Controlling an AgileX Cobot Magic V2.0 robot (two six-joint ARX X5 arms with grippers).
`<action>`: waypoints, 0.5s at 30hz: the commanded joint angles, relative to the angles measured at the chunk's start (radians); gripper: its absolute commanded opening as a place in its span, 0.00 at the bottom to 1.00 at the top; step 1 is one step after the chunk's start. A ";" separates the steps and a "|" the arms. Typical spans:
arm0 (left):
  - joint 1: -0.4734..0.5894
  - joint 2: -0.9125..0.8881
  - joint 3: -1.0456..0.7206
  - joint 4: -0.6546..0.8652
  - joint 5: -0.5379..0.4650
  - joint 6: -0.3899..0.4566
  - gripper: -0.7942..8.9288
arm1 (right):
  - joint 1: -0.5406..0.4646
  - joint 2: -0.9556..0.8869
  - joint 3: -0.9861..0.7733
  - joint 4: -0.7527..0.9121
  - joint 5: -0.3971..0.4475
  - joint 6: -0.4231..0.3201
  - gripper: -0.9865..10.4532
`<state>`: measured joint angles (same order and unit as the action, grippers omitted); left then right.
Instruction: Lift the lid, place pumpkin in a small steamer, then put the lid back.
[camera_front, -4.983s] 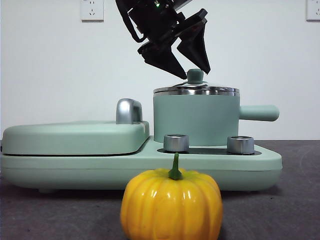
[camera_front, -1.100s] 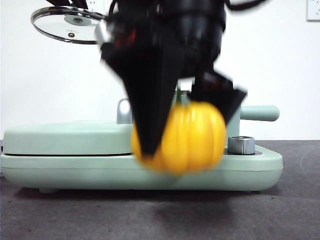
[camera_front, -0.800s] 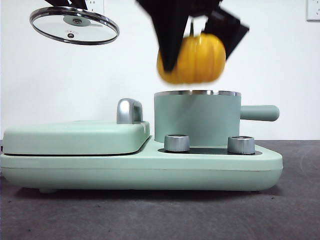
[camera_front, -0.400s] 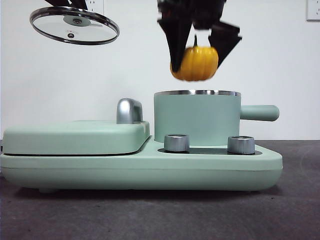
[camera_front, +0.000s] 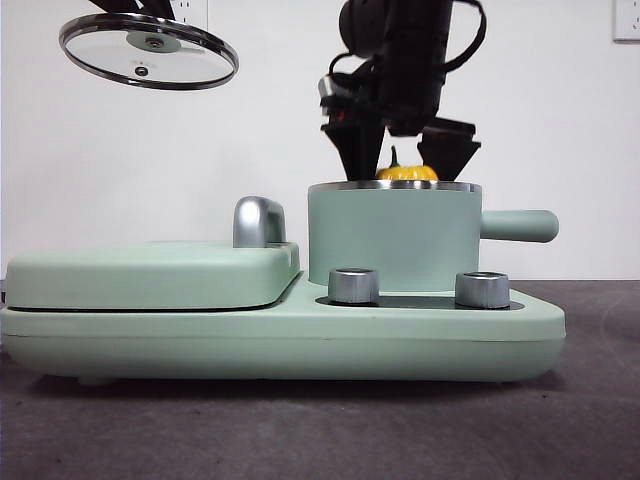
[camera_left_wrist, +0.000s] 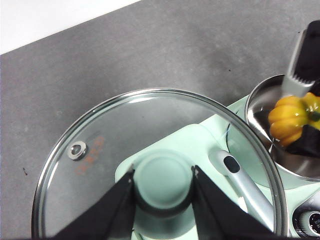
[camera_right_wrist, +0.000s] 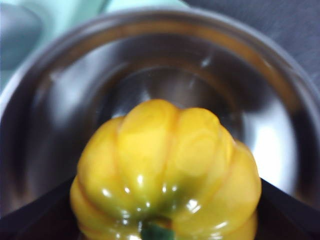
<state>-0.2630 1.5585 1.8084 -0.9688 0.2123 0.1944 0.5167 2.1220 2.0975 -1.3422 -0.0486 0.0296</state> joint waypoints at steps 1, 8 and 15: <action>-0.001 -0.002 0.034 0.025 0.006 0.009 0.10 | 0.010 0.040 0.027 -0.064 0.003 -0.011 0.33; -0.001 -0.002 0.034 0.026 0.006 0.010 0.10 | 0.010 0.090 0.027 -0.042 0.009 -0.012 0.33; -0.001 -0.002 0.034 0.025 0.006 0.010 0.10 | 0.011 0.115 0.027 -0.032 0.013 -0.012 0.33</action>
<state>-0.2630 1.5585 1.8084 -0.9688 0.2123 0.1951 0.5186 2.2112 2.0975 -1.3418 -0.0376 0.0280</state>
